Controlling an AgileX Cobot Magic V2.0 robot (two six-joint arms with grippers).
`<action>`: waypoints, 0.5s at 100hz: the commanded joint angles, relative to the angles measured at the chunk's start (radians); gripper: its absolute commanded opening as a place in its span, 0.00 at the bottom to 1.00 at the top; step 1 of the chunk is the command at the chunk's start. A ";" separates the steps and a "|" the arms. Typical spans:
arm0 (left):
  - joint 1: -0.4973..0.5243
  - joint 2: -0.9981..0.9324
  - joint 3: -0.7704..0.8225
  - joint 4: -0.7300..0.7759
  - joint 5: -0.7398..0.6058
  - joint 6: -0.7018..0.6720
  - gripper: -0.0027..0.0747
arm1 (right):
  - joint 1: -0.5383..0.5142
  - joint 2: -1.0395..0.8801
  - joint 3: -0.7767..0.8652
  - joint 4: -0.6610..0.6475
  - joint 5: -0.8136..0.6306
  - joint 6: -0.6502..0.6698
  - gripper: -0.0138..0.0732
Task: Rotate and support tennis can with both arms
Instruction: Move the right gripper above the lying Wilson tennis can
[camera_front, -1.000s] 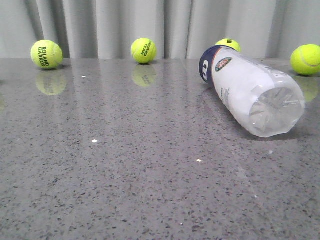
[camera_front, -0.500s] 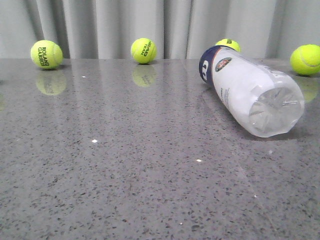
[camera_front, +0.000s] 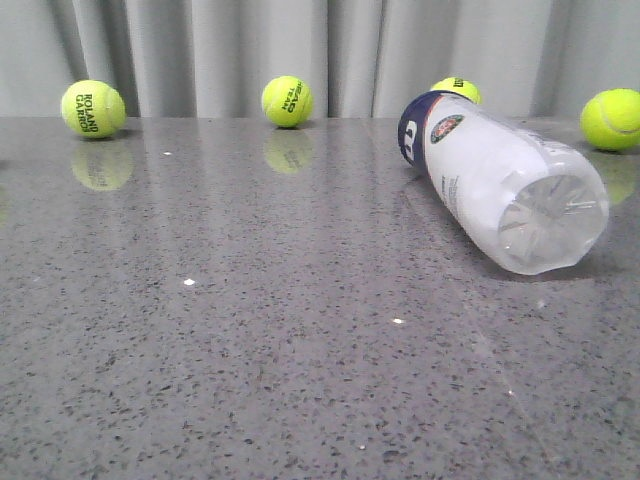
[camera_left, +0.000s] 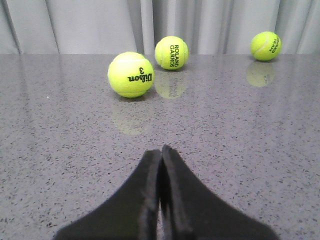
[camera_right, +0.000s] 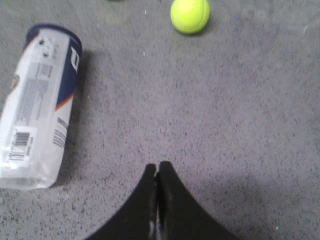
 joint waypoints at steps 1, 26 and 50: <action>0.002 -0.034 0.045 -0.002 -0.075 -0.010 0.01 | -0.002 0.053 -0.051 -0.008 -0.013 -0.015 0.15; 0.002 -0.034 0.045 -0.002 -0.075 -0.010 0.01 | -0.002 0.091 -0.052 -0.006 -0.015 -0.015 0.62; 0.002 -0.034 0.045 -0.002 -0.075 -0.010 0.01 | -0.002 0.091 -0.052 -0.006 -0.013 -0.015 0.90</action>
